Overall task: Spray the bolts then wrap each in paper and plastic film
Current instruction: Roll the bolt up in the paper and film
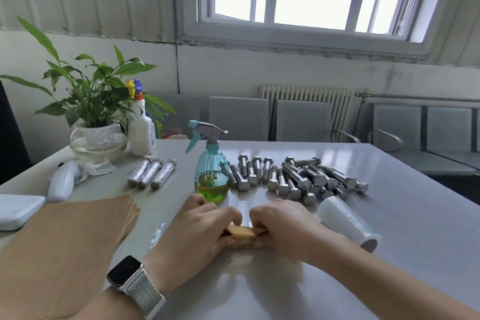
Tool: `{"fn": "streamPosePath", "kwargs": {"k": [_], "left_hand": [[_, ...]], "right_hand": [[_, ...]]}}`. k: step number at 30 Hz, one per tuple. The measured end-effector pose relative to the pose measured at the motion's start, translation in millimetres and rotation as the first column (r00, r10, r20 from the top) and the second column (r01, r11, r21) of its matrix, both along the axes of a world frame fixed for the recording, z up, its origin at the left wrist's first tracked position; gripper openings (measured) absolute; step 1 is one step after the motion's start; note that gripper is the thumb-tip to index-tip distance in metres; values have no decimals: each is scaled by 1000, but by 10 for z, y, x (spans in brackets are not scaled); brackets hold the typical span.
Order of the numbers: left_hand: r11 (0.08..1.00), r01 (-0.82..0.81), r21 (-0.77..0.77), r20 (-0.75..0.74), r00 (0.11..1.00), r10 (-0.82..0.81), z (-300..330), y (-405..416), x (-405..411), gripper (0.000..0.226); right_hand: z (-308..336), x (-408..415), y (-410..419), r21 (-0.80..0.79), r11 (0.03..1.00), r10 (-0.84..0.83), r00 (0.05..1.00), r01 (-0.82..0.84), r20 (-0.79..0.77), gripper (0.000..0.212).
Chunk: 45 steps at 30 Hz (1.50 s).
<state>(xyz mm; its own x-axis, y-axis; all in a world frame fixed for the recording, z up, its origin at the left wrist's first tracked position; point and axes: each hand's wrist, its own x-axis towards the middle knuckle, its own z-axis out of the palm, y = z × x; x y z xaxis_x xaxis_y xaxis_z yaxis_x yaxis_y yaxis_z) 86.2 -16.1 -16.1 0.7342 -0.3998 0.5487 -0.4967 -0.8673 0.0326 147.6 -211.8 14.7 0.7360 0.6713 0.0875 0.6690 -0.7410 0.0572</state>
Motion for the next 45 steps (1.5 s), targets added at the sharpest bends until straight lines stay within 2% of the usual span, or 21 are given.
{"fn": "streamPosePath", "kwargs": {"k": [2, 5, 8, 9, 11, 13, 14, 16, 19, 21, 24, 30, 33, 35, 39, 45], "left_hand": [[999, -24, -22, -47, 999, 23, 11, 1, 4, 47], [999, -33, 25, -42, 999, 34, 32, -3, 26, 19], [999, -17, 36, -45, 999, 18, 29, -4, 37, 9], [999, -21, 43, -62, 998, 24, 33, -7, 38, 11], [997, -71, 17, -121, 990, 73, 40, -19, 45, 43], [994, -112, -11, -179, 978, 108, 44, -25, 70, 69], [991, -131, -30, -205, 971, 122, 56, -35, 86, 71], [981, -186, -55, -220, 961, 170, 75, -67, 119, 58], [962, -269, -47, -219, 942, 253, 83, -141, 159, 43], [955, -293, -47, -230, 933, 275, 95, -186, 157, 32], [953, -296, -63, -261, 927, 271, 103, -187, 155, 24], [971, -235, -32, -289, 933, 216, 92, -103, 137, 15], [981, -193, 0, -259, 948, 186, 90, -81, 140, 18], [985, -170, 12, -254, 953, 167, 75, -50, 138, 20], [990, -139, -16, -266, 955, 129, 23, 11, 136, 23], [990, -138, -15, -246, 961, 130, 9, 42, 109, 29]], "right_hand": [[-1, -59, -12, 23, 1000, -1, 1000, 0, 19, 10], [-47, -151, -24, 39, 999, -7, 998, 5, 60, 8], [-100, -214, -39, 10, 1000, -4, 994, 2, 107, 18], [-114, -244, -41, 21, 1000, 3, 991, -6, 134, 19], [-145, -307, -58, 25, 998, 43, 960, -52, 278, 18], [-197, -355, -88, 33, 997, 58, 937, -74, 345, 34], [-213, -373, -97, 39, 996, 58, 932, -77, 359, 37], [-276, -387, -126, 76, 992, 63, 932, -96, 356, 34], [-319, -371, -178, 158, 980, 71, 951, -123, 300, 20], [-321, -332, -218, 181, 976, 75, 971, -118, 229, 4], [-325, -257, -250, 215, 970, 95, 990, -115, 102, 20], [-256, -155, -290, 211, 971, 127, 991, -115, -46, 30], [-118, -35, -260, 238, 971, 48, 989, -13, -139, 21], [-41, 48, -228, 180, 983, 8, 979, 30, -206, 24], [99, 128, -142, -30, 1000, -5, 958, -4, -287, 26], [236, 158, 5, -211, 978, -76, 951, 12, -299, 24]]}}
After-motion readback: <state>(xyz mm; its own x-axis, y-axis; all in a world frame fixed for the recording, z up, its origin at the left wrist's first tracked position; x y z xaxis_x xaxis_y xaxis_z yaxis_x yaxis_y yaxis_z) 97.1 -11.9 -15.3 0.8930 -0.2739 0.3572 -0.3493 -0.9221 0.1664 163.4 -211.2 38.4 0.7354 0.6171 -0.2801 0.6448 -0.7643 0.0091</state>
